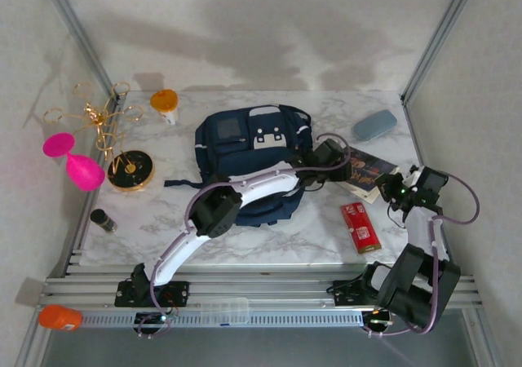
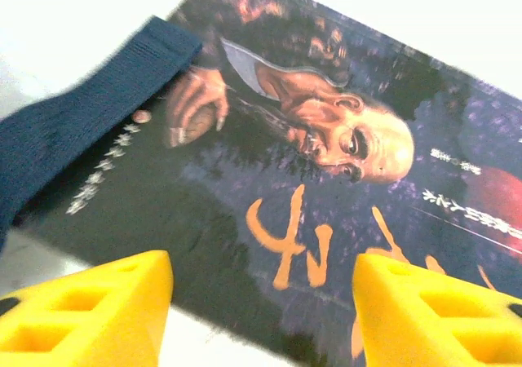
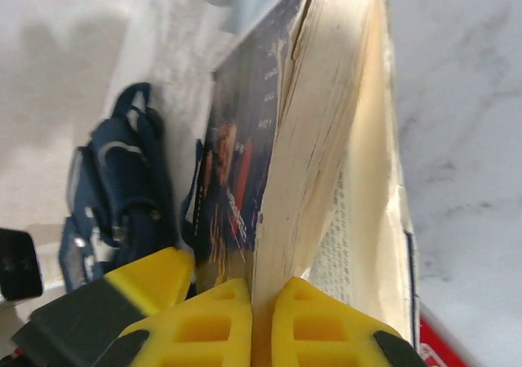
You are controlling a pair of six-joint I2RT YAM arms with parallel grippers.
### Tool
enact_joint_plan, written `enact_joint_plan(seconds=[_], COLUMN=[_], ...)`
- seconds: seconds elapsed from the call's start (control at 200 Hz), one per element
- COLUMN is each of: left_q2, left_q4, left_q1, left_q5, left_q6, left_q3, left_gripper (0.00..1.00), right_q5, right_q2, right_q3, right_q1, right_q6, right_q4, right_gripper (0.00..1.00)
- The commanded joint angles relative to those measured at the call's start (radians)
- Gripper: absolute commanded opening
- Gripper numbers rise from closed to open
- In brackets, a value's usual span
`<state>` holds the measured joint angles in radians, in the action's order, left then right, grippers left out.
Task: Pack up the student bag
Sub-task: Pick up the book from the middle-right of the table, then place the book in the student bag.
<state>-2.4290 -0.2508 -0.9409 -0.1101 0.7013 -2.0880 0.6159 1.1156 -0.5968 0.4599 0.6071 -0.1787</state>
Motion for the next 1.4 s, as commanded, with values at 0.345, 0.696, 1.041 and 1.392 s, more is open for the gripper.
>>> enact_joint_plan(seconds=[0.345, 0.696, 1.041, 1.392], left_q2=[0.695, 1.103, 1.385, 1.354], left_q4=[0.117, 0.167, -0.092, -0.123], left_q1=[0.182, 0.359, 0.506, 0.587], left_q5=[-0.027, -0.053, 0.101, -0.006], left_q6=[-0.081, -0.021, -0.057, -0.080], left_q3=[0.517, 0.884, 0.968, 1.023], left_gripper=[0.80, 0.94, 0.96, 0.96], right_q5=[0.246, 0.243, 0.086, 0.202], right_q2=[-0.129, -0.108, -0.087, 0.229], right_q3=[-0.334, -0.582, -0.461, -0.305], right_q1=[-0.016, -0.304, -0.758, -0.784], right_q6=[0.091, 0.238, 0.500, 0.366], right_q4=[-0.096, -0.090, 0.200, 0.291], right_gripper=[0.00, 0.00, 0.00, 0.00])
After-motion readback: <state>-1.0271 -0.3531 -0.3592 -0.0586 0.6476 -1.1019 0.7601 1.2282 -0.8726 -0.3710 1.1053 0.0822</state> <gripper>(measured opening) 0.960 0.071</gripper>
